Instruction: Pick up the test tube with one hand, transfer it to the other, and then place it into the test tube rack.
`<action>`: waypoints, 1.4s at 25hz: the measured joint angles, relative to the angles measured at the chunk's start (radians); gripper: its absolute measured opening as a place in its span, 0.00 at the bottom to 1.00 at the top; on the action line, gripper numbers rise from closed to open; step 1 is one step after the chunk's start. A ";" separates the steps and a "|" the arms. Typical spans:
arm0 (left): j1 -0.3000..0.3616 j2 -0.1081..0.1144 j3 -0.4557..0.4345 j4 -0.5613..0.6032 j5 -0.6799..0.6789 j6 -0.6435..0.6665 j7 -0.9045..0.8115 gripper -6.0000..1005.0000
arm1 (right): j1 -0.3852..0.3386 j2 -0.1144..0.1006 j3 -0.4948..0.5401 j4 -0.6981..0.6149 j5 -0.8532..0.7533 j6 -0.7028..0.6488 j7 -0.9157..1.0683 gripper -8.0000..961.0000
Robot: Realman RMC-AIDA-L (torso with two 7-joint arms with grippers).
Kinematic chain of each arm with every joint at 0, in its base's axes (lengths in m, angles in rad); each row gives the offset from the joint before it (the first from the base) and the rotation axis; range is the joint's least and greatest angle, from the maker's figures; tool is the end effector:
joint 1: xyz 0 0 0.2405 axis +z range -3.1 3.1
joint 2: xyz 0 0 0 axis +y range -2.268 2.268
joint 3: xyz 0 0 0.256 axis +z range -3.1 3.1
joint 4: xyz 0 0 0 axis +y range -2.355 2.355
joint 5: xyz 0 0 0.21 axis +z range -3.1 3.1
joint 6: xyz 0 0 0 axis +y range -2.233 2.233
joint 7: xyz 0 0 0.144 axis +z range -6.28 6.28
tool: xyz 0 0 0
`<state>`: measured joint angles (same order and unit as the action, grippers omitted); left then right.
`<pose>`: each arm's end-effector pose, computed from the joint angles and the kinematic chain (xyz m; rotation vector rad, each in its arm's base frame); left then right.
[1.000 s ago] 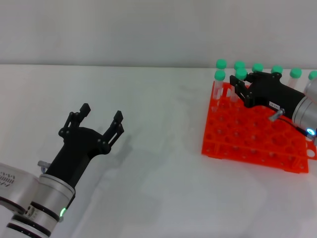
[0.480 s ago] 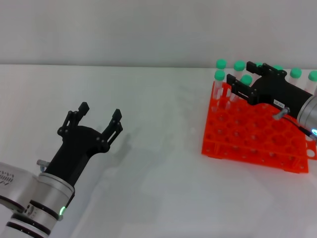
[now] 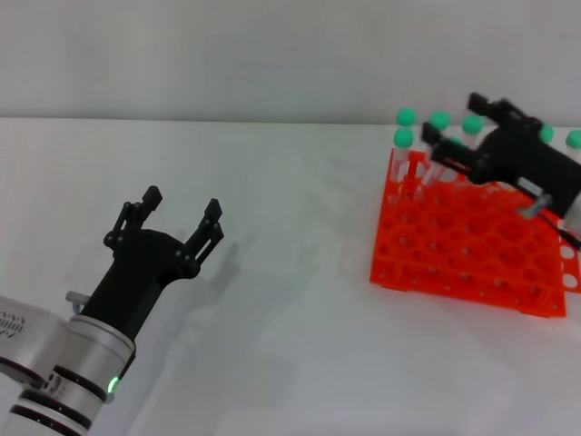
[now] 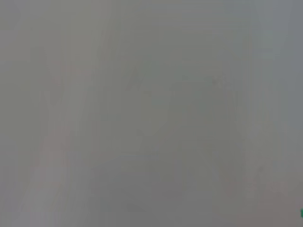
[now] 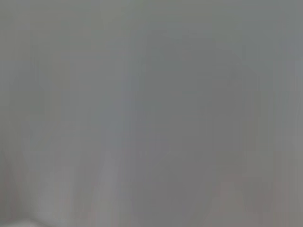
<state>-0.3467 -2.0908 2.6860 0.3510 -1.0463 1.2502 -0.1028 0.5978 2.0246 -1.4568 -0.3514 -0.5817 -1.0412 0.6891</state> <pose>-0.2871 0.2878 -0.0675 -1.7548 -0.5576 -0.8708 0.2310 0.4008 -0.0135 -2.1145 0.3602 0.8899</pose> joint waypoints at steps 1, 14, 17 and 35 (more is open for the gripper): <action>0.000 0.000 0.000 -0.003 -0.001 0.000 0.000 0.85 | -0.017 -0.003 0.000 0.000 0.022 -0.030 -0.016 0.89; 0.010 -0.003 0.000 -0.019 -0.124 0.046 -0.027 0.85 | -0.199 -0.009 0.137 0.175 0.486 -0.182 -0.451 0.89; 0.001 -0.002 0.000 -0.033 -0.124 0.050 -0.068 0.85 | -0.198 -0.009 0.179 0.223 0.520 -0.170 -0.479 0.89; -0.028 0.000 -0.048 -0.089 -0.124 0.015 -0.182 0.85 | -0.209 -0.001 0.188 0.263 0.524 -0.125 -0.484 0.88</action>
<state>-0.3743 -2.0907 2.6383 0.2620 -1.1708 1.2648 -0.2845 0.3889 2.0233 -1.2687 -0.0885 -0.0580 -1.1666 0.2053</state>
